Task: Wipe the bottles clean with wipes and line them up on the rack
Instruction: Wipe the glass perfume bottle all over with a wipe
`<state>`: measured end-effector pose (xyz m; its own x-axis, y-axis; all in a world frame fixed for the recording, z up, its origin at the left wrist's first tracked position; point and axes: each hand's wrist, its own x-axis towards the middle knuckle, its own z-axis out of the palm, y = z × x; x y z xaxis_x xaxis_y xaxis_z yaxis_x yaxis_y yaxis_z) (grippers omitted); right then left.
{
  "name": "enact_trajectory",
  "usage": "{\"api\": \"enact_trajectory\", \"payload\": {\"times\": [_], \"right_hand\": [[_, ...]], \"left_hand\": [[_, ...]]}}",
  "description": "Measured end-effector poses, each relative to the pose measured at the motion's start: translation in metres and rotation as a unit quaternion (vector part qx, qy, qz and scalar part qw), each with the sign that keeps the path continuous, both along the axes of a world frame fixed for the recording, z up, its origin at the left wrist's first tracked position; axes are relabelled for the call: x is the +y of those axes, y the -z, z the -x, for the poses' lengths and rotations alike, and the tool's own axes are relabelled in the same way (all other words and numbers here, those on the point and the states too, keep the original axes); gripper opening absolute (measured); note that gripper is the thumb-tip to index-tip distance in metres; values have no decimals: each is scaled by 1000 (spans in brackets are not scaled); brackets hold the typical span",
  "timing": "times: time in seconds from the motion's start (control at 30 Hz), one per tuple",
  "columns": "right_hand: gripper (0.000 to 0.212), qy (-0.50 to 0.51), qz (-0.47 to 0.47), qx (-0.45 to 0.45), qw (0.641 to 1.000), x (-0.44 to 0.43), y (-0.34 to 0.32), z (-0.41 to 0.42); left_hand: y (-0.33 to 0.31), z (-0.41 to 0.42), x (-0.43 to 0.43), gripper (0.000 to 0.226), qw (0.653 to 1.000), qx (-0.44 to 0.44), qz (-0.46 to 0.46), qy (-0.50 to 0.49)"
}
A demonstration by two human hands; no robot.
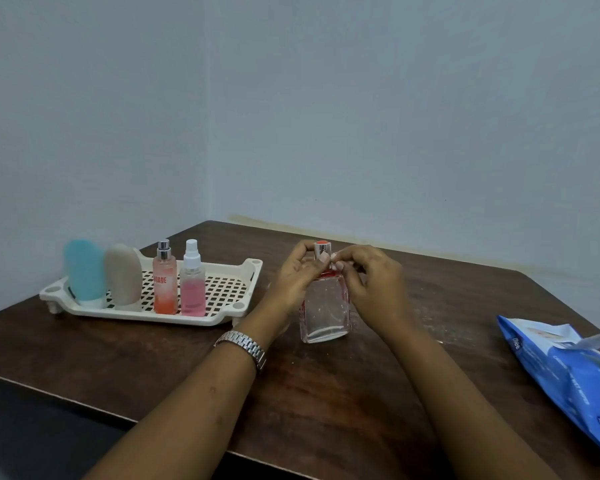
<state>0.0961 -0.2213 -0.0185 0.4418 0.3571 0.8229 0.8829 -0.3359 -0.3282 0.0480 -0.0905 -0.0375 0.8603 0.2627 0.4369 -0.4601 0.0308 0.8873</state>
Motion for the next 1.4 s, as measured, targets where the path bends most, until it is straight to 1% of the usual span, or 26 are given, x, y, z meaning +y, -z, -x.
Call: {"api": "enact_trajectory", "payload": {"times": [0.13,0.2,0.27,0.3,0.4,0.53,0.67,0.73,0.83,0.93,1.0,1.1,1.13,1.17,1.27,1.33,1.4], "right_hand": [[9,31,17,30,999,-5,0,-7],[10,49,20,34,998,-6,0,-9],[11,44,15,22,999,-4,0,-5],[11,38,15,18,999,-1,0,-1],[11,28,23,13,999,1,0,1],[11,52,50,39,997,-6,3,-9],[8,39,18,48,998,-7,1,-5],[8,23,1,58,998,-5,-1,-1],[9,22,6,67,997,-2,-2,3],[8,4,-31,76,997,-7,-6,4],[9,-14,-67,45,997,-13,-11,7],[4,-45,-127,-38,990,-16,-17,15],[3,-53,-122,-61,989,-15,-17,17],[5,-55,-97,-81,991,-13,-16,18],[12,-63,14,-121,991,-8,-8,15],[9,-75,53,-105,990,-9,-6,14],[5,-83,75,-68,991,-13,-8,14]], "left_hand": [[0,-1,-2,30,1000,0,-2,-1],[1,-2,-3,24,1000,6,-5,0],[0,-2,-1,14,1000,9,7,9],[0,-2,1,12,1000,10,12,14],[-3,0,8,15,1000,20,3,18],[-3,0,15,19,998,31,-26,38],[-4,1,20,32,998,17,-39,43],[-5,1,21,29,998,11,-30,47],[-3,0,21,28,998,8,-35,44],[-3,-1,20,29,998,5,-49,38],[-3,-1,20,26,998,1,-46,38],[-3,-1,19,27,999,-3,-39,35],[-3,-1,18,30,999,-5,-38,33],[-3,-1,18,32,999,-3,-34,31],[-5,-2,17,33,999,3,-22,34],[-6,0,16,29,999,0,-23,41],[-7,1,15,28,999,-3,-35,39]]}}
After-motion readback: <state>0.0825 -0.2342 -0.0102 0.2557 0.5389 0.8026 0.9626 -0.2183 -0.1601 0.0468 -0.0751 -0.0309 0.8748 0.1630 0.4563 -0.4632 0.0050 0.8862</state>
